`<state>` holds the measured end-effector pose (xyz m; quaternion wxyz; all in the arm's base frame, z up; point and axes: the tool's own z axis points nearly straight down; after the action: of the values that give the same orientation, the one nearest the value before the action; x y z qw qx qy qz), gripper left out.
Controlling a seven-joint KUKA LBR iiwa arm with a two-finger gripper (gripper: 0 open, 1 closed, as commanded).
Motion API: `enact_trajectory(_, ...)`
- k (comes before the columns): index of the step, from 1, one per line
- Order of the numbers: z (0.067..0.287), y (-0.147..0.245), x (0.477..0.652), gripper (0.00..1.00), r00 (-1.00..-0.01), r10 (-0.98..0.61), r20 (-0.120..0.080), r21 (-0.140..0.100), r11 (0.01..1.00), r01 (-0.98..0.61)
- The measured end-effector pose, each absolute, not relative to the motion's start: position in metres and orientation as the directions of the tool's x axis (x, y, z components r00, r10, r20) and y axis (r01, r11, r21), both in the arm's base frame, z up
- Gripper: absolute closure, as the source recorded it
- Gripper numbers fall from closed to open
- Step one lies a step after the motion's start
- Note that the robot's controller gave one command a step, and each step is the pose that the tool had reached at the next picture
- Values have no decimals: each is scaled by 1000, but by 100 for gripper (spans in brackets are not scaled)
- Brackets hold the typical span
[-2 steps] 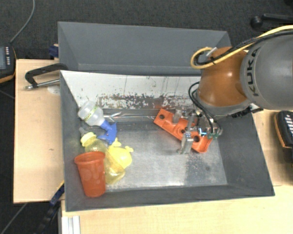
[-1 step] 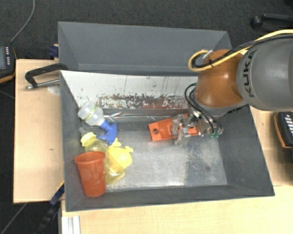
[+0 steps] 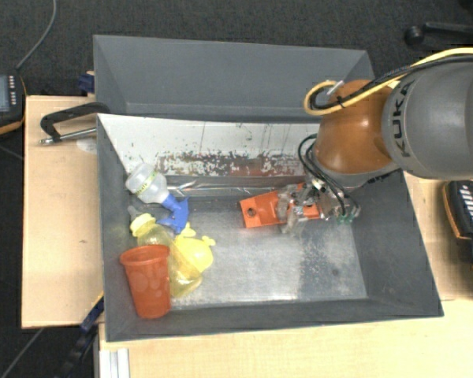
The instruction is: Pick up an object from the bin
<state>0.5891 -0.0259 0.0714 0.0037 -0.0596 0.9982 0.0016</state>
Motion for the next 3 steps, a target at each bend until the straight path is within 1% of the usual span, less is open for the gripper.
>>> enact_trajectory(1, 88, -26, 594, 100, -990, -139, -13, 2, 990, -139)
enact_trajectory(2, 97, -28, 594, 100, -991, -132, -15, 3, 991, -132)
enact_trajectory(3, 235, -34, 585, 100, -992, -124, -19, 2, 992, -124)
